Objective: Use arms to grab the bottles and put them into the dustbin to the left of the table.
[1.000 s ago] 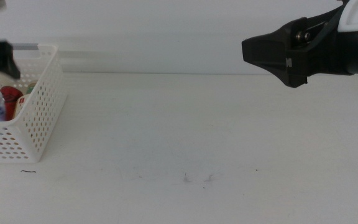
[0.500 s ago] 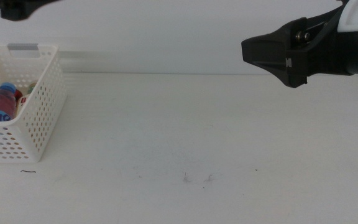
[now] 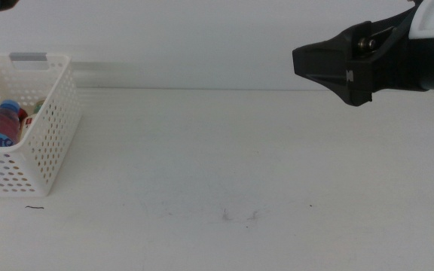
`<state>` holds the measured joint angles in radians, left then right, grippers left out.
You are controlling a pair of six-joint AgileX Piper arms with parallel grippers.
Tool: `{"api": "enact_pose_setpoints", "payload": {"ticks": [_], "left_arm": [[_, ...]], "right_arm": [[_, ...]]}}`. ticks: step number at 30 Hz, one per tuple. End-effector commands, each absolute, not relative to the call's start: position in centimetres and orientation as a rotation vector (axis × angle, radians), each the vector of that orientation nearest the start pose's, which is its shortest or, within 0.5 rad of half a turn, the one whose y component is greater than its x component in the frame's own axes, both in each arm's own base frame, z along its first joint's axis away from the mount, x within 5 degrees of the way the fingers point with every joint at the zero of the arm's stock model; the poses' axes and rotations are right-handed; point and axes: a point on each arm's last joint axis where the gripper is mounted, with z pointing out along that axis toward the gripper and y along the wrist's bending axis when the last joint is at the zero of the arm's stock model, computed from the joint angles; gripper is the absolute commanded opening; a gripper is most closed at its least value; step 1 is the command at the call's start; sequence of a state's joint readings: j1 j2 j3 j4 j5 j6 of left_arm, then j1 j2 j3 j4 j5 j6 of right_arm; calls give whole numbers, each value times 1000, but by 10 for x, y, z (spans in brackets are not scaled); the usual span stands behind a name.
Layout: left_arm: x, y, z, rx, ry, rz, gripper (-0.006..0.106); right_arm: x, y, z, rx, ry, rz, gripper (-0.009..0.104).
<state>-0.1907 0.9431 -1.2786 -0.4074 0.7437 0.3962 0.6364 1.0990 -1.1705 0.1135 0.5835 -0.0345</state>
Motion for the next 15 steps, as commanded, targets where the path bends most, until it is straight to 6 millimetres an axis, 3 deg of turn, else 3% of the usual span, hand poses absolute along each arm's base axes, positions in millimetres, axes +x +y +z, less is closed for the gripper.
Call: {"api": "enact_pose_setpoints", "payload": {"ticks": [1, 6, 15], "left_arm": [[161, -53, 474, 456, 1781, -259, 94], [145, -41, 478, 232, 1792, -280, 94], [138, -36, 484, 204, 1714, -255, 94]], "right_arm": [[183, 143, 417, -621, 1922, 503, 86], [183, 143, 417, -621, 1922, 503, 86], [183, 143, 417, -621, 1922, 503, 86]]}}
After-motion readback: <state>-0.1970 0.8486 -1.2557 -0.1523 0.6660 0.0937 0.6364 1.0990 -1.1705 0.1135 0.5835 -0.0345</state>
